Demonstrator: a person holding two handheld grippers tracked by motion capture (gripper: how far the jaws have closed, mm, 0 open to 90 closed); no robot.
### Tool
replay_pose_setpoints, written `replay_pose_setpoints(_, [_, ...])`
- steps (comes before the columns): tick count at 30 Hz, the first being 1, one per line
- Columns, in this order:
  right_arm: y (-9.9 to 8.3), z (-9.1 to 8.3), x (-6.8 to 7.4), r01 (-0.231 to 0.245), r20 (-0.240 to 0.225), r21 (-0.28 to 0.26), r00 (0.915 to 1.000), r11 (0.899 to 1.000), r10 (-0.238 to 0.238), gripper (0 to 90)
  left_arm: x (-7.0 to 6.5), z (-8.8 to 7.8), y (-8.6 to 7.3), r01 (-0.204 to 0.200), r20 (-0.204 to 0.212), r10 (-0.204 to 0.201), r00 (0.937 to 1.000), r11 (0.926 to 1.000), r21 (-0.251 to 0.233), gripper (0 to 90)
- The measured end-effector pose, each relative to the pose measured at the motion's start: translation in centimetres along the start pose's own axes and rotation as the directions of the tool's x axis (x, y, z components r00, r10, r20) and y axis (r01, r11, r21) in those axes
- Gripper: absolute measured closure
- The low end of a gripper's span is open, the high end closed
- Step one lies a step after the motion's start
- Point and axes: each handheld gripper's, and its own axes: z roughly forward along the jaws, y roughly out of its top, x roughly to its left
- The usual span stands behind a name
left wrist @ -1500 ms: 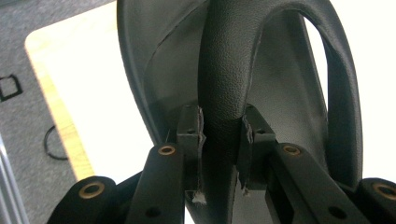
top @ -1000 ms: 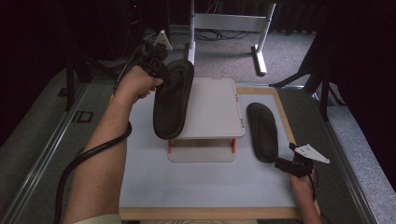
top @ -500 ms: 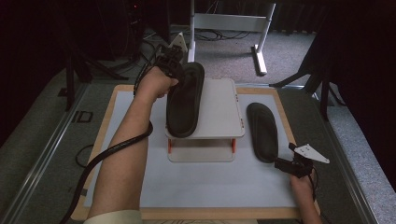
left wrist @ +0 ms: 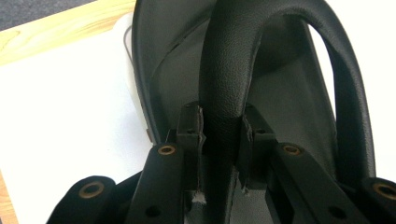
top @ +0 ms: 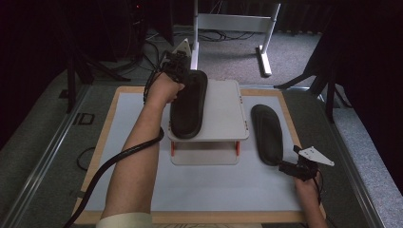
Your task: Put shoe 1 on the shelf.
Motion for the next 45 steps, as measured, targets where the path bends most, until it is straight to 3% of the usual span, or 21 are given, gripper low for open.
replay_pose_setpoints(6, [0.0, 0.0, 0.0, 0.002, -0.001, 0.003, 1.0000, 1.000, -0.002, 12.1, -0.9, 0.5, 0.0, -0.028, -0.018, 0.028, 0.9995, 0.9995, 0.014, 73.3])
replay_pose_setpoints(14, [0.0, 0.1, 0.0, 0.005, -0.002, 0.006, 1.0000, 1.000, -0.005, 12.1, -1.0, 0.4, -0.2, -0.057, -0.030, 0.058, 0.9979, 0.9983, 0.011, 69.5])
replay_pose_setpoints(18, [0.0, 0.1, 0.1, 0.005, -0.004, 0.006, 1.0000, 1.000, -0.005, 12.1, -0.5, 0.2, -0.7, -0.072, 0.025, 0.072, 0.9971, 0.9974, -0.002, 57.4])
replay_pose_setpoints(22, [0.0, 0.1, 0.1, 0.005, -0.004, 0.011, 1.0000, 1.000, -0.005, 12.1, 0.0, -0.3, -1.1, -0.082, 0.048, 0.083, 0.9954, 0.9964, -0.019, 50.5])
replay_pose_setpoints(29, [0.0, 0.1, 0.1, 0.011, -0.004, 0.014, 0.9999, 1.000, -0.011, 12.2, 1.0, -1.6, -2.1, -0.093, 0.099, 0.098, 0.9902, 0.9941, -0.057, 50.4])
replay_pose_setpoints(39, [0.0, 0.2, 0.1, 0.017, -0.007, 0.018, 0.9998, 1.000, -0.017, 12.1, 2.3, -3.4, -3.6, -0.107, 0.112, 0.120, 0.9864, 0.9873, -0.117, 49.0])
replay_pose_setpoints(45, [0.0, 0.2, 0.2, 0.017, -0.006, 0.020, 0.9998, 1.000, -0.016, 12.2, 3.5, -3.9, -5.2, -0.098, 0.145, 0.121, 0.9820, 0.9824, -0.159, 47.9])
